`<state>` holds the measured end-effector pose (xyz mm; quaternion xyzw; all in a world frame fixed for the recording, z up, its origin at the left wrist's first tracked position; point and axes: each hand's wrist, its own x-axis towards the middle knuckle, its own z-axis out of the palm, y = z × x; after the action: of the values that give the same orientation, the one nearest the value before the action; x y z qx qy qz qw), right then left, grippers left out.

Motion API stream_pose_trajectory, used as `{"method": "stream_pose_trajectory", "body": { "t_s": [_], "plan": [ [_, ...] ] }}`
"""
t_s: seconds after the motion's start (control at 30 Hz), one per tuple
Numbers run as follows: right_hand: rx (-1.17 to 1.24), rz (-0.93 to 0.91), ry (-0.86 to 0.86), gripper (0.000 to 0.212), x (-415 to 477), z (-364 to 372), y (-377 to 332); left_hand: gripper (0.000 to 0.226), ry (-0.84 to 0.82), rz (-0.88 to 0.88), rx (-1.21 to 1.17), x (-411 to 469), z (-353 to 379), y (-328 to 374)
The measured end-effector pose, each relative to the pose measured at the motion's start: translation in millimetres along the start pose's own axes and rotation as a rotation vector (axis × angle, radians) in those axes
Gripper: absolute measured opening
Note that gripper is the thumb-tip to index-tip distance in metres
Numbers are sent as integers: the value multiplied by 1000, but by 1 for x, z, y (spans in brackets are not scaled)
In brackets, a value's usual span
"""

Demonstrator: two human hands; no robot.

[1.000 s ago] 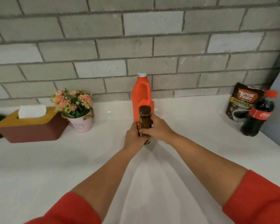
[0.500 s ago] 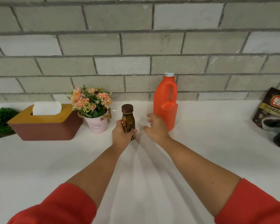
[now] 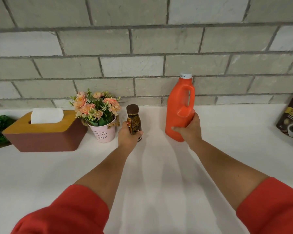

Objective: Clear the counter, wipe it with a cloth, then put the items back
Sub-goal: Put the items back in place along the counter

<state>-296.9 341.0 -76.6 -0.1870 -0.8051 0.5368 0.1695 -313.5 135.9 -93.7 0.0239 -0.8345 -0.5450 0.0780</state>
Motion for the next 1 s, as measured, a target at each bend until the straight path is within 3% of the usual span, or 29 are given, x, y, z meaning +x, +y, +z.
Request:
{"method": "stream_pose_trajectory", "body": {
  "t_s": [0.23,0.53,0.83,1.0],
  "plan": [
    [-45,-81,-19,88,-9,17,-4,56,3,-8,25,8,1,1],
    [-142,-162,-76,91,-19,40,-14,55,18,-16,27,14,3,2],
    [-283,-106,-177,94,-20,33,-16,64,43,-64,15,8,7,0],
    [-422,-46,-246,96,-24,5,-7,62,156,-128,223,-18,11,-3]
  ]
}}
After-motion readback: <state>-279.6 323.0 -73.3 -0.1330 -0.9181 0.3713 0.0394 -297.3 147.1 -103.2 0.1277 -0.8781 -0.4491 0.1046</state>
